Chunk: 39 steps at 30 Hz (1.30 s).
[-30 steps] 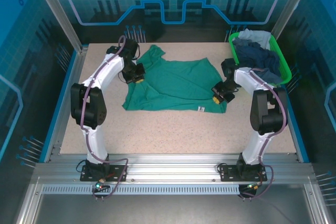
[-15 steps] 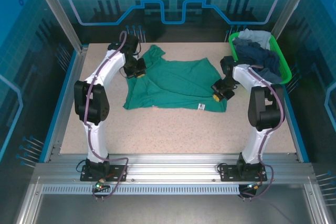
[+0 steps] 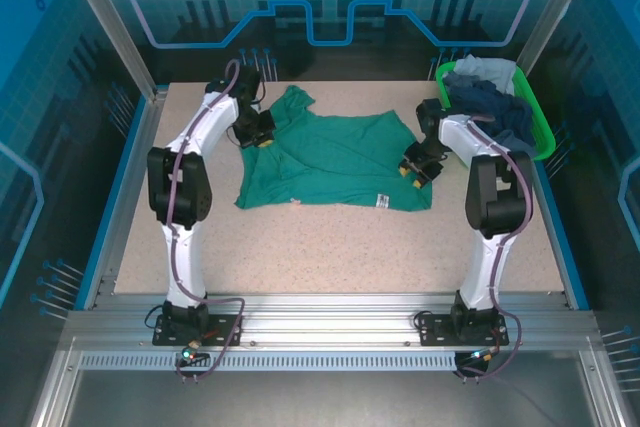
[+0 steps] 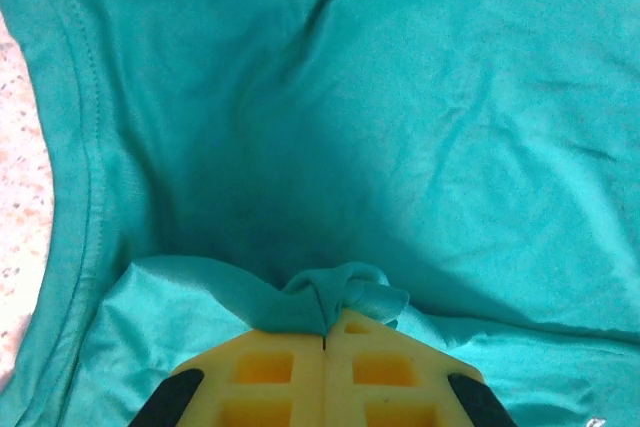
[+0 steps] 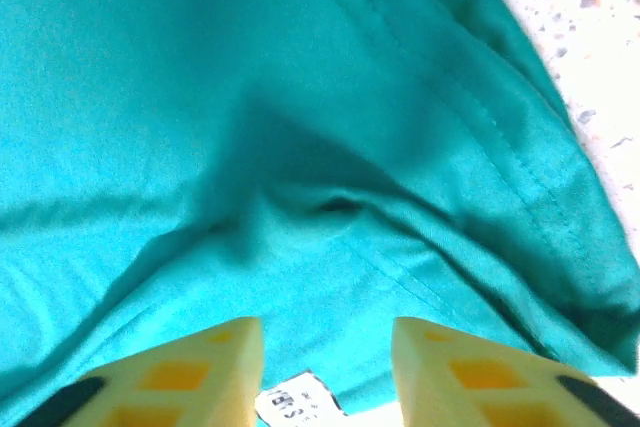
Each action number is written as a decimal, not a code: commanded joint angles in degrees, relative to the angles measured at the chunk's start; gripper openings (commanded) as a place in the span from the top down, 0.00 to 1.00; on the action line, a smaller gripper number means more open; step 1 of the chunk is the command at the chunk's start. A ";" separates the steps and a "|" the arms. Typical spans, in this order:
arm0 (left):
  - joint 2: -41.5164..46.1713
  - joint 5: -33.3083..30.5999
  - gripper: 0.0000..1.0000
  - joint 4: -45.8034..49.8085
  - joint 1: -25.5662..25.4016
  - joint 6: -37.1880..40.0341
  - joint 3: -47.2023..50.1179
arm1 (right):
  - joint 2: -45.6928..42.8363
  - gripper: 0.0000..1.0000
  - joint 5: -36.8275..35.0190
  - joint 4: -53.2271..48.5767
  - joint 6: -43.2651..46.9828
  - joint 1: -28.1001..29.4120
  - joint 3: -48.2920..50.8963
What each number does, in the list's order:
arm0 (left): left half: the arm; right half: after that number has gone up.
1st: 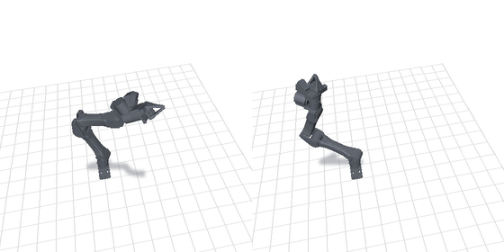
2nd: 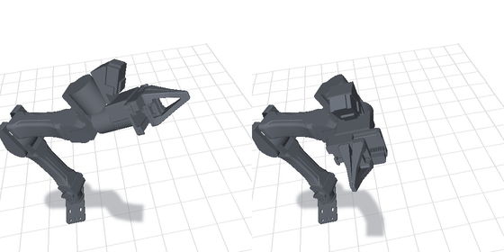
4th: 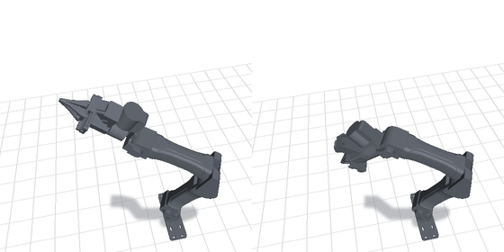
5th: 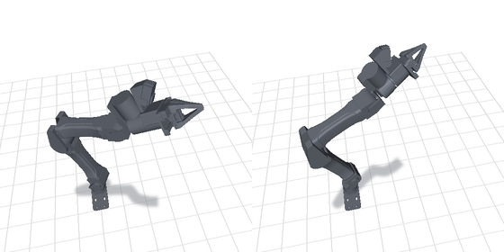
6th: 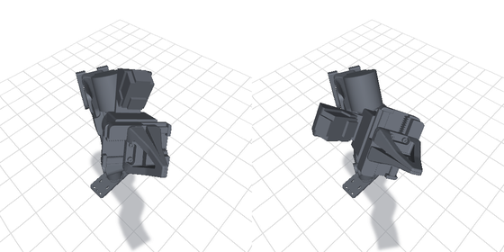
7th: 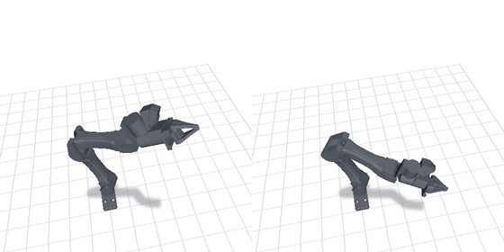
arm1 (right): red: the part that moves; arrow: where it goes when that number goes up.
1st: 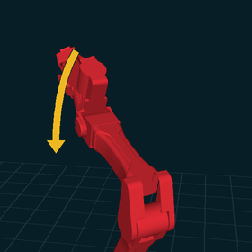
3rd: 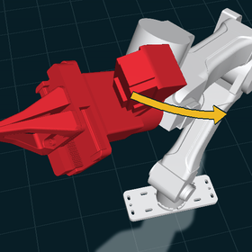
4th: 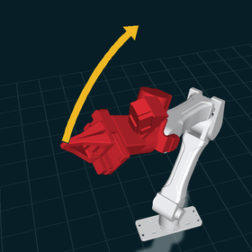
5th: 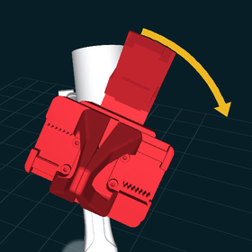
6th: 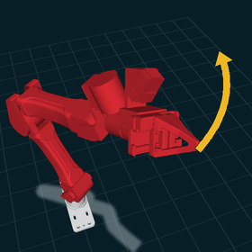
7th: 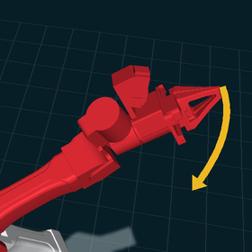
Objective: Fold and stack the t-shirts
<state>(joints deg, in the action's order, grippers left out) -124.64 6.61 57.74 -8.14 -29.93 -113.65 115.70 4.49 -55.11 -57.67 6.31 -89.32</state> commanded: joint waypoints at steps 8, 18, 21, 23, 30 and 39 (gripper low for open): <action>-2.65 5.18 0.95 -2.14 1.72 -2.45 -2.98 | -10.33 0.56 -3.30 4.24 2.54 2.14 6.78; -7.22 10.56 0.52 -5.40 4.62 -6.72 -4.22 | -20.00 0.58 -1.88 5.41 3.48 5.76 16.50; -1.23 10.39 0.48 -11.48 4.45 -8.86 2.55 | -22.58 0.58 -2.04 5.14 5.22 5.93 17.65; 3.71 12.07 0.49 -13.82 3.99 -11.63 8.83 | -24.29 0.58 -0.92 5.92 6.37 6.22 18.78; 10.23 15.36 0.51 -18.35 0.26 -22.00 26.09 | -27.39 0.56 9.55 18.79 11.14 10.94 22.32; 2.40 10.91 0.56 -13.93 -1.43 -18.88 20.59 | -26.40 0.55 10.36 20.34 10.39 12.68 19.93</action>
<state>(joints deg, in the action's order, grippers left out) -119.35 18.90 42.15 -9.61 -49.41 -90.41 89.76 13.56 -35.42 -47.92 19.07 -67.85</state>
